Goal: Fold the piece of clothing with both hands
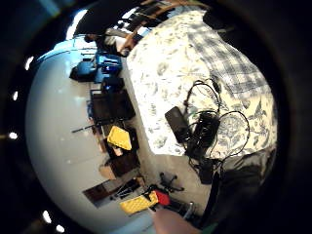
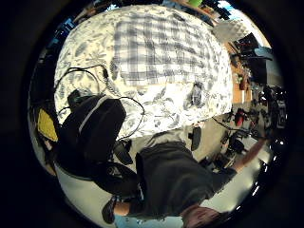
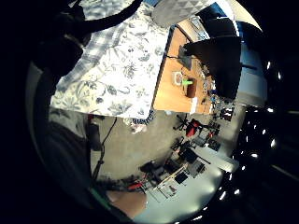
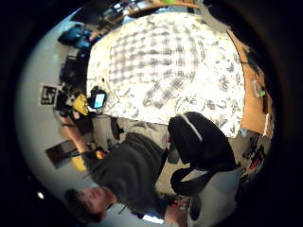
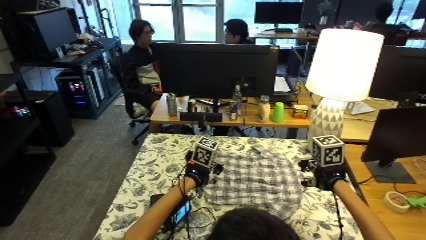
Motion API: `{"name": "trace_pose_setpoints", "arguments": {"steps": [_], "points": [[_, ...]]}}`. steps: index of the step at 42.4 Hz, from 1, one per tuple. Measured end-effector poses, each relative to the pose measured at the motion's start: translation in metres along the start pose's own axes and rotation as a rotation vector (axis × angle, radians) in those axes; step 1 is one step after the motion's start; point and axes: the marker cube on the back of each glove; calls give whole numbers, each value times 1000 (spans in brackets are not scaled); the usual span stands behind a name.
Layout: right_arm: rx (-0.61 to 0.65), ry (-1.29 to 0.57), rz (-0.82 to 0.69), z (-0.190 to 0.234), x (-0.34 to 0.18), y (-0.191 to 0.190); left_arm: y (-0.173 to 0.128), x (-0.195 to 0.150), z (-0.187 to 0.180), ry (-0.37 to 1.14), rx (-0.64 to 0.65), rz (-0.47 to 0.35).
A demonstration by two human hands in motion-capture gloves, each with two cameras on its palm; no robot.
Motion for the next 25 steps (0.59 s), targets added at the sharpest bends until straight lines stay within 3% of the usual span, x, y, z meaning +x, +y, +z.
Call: {"name": "trace_pose_setpoints", "arguments": {"steps": [18, 22, 25], "points": [[-158, 28, -47, 107, -12, -72, -54, 54, 84, 111, -163, 66], [-191, 24, -53, 126, -16, -83, -27, 60, 86, 85, -336, -30], [-208, 22, -56, 137, -17, -90, -8, 64, 81, 70, -318, -13]]}}
